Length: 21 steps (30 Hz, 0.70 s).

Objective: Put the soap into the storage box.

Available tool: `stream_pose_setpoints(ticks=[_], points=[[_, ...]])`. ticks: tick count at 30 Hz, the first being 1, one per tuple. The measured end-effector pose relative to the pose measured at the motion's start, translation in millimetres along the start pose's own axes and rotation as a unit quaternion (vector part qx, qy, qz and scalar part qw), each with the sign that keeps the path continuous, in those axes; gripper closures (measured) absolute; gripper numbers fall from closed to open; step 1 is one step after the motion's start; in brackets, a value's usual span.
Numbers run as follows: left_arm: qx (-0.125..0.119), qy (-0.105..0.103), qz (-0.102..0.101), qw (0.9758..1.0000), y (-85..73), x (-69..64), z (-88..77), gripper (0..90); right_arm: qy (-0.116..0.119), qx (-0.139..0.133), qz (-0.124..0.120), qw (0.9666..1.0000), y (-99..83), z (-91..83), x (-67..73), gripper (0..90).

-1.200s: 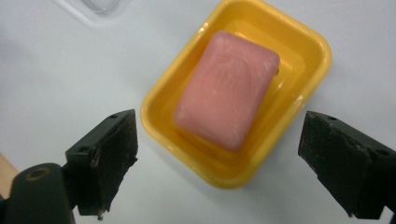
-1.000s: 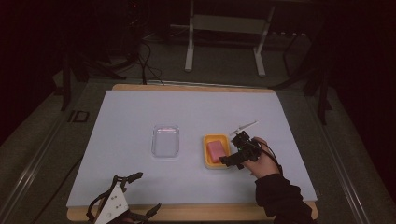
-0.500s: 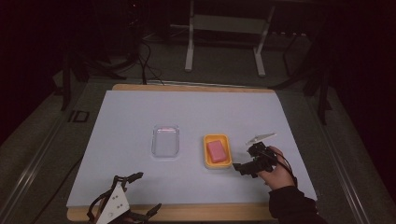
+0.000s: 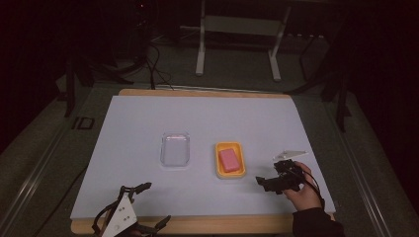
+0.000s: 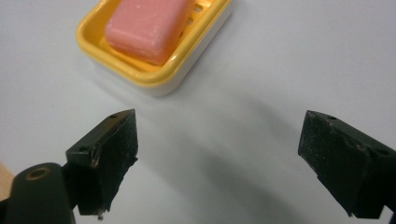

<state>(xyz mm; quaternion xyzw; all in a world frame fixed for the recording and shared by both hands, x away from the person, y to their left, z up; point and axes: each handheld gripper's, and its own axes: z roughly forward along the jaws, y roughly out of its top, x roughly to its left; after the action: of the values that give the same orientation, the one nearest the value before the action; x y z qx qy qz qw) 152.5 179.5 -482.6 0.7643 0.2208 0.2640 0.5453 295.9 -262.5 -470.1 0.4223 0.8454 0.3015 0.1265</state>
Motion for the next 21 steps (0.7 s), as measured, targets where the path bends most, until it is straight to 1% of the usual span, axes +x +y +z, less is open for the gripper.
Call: stream_pose_setpoints(ticks=[1, 3, 4, 5, 9, 12, 13, 14, 15, 18, 21], points=[[0.000, 0.000, 0.000, 1.0000, 0.0, 0.1, 0.1, 0.9, 0.002, 0.001, -0.003, 1.0000, -5.9, -0.7, -1.2, 13.0], [0.000, -0.001, -0.001, 1.0000, 0.1, 0.1, 0.2, 0.9, 0.004, 0.002, -0.001, 1.0000, -10.2, -2.0, -3.4, 13.0], [0.000, -0.001, -0.001, 1.0000, 0.1, 0.1, 0.2, 0.9, 0.005, -0.001, -0.002, 1.0000, -12.3, -3.6, -4.7, 13.0], [0.000, -0.001, 0.000, 1.0000, 0.2, -0.1, 0.2, 0.9, 0.005, -0.010, 0.001, 0.9999, -14.5, -5.4, -5.7, 13.0], [0.000, -0.003, -0.001, 1.0000, 0.4, 0.2, 0.2, 0.9, 0.004, -0.021, 0.004, 0.9998, -21.5, -11.4, -9.0, 13.3], [0.000, -0.004, -0.001, 1.0000, 0.5, 0.3, 0.1, 0.9, 0.001, -0.027, 0.005, 0.9996, -27.4, -14.1, -10.1, 13.3], [0.000, -0.004, -0.001, 1.0000, 0.5, 0.3, 0.1, 0.9, 0.001, -0.027, 0.005, 0.9996, -27.4, -14.1, -10.1, 13.3], [-0.001, -0.004, -0.001, 1.0000, 0.6, 0.2, -0.1, 0.9, 0.003, -0.028, 0.008, 0.9996, -31.1, -14.9, -10.7, 13.3], [-0.001, -0.004, -0.001, 1.0000, 0.6, 0.2, -0.1, 0.9, 0.006, -0.033, 0.005, 0.9994, -33.5, -14.9, -11.5, 13.2], [-0.002, -0.011, -0.002, 0.9999, 0.9, 0.1, 0.2, 0.9, -0.008, -0.026, -0.001, 0.9996, -37.0, -12.3, -13.5, 13.3], [0.000, -0.015, -0.002, 0.9999, 0.9, 0.0, 0.5, 0.9, -0.005, -0.027, 0.001, 0.9996, -37.2, -6.7, -16.5, 13.3]])
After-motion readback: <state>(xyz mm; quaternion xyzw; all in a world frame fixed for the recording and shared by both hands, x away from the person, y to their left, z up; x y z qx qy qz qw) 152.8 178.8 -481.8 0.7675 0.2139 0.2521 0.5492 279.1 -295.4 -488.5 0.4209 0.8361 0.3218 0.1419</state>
